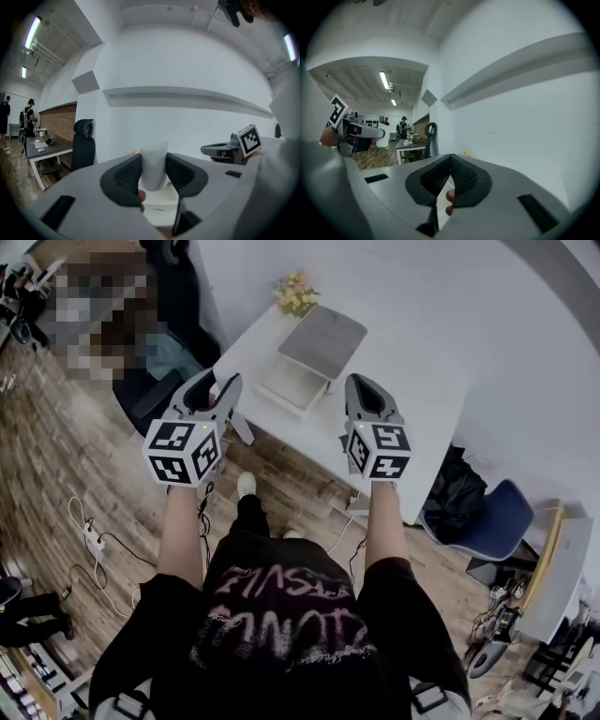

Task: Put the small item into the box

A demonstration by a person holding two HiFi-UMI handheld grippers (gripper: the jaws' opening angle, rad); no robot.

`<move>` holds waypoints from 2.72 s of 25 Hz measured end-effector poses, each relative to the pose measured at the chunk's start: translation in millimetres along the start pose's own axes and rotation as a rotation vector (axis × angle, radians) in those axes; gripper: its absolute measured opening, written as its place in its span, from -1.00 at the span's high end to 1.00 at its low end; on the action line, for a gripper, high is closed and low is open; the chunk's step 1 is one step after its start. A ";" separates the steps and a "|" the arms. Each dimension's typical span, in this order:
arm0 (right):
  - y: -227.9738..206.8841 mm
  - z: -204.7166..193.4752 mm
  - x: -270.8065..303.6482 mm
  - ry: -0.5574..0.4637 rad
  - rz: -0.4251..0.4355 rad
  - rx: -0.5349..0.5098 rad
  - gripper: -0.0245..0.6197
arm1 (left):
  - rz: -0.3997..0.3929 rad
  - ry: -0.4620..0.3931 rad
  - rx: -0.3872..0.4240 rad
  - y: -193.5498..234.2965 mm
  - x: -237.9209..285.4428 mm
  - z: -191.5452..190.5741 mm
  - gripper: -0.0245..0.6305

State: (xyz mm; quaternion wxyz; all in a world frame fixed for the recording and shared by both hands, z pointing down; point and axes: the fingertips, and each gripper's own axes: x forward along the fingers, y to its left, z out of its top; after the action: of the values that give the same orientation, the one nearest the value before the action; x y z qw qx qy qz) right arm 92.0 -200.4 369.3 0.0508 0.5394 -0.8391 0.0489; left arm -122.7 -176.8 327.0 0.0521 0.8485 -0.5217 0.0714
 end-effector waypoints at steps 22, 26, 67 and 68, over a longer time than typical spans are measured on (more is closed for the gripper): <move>-33.6 -6.2 113.1 0.085 -0.232 0.031 0.89 | -0.260 0.082 -0.028 82.5 146.3 -7.6 0.42; -39.1 -4.2 125.0 0.087 -0.290 0.053 0.89 | -0.324 0.095 -0.023 89.7 167.9 -6.7 0.42; -114.8 -4.7 100.5 0.036 -0.490 0.131 0.89 | -0.489 0.144 0.066 33.3 248.0 0.0 0.42; -116.5 -4.9 100.7 0.030 -0.483 0.138 0.89 | -0.484 0.147 0.071 31.6 247.9 -0.2 0.42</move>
State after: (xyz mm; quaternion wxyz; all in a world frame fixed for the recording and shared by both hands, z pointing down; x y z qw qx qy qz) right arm 156.6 -338.6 391.2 0.0365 0.7256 -0.6797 0.1005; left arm -40.5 -408.6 371.2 0.0758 0.9425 -0.2955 0.1363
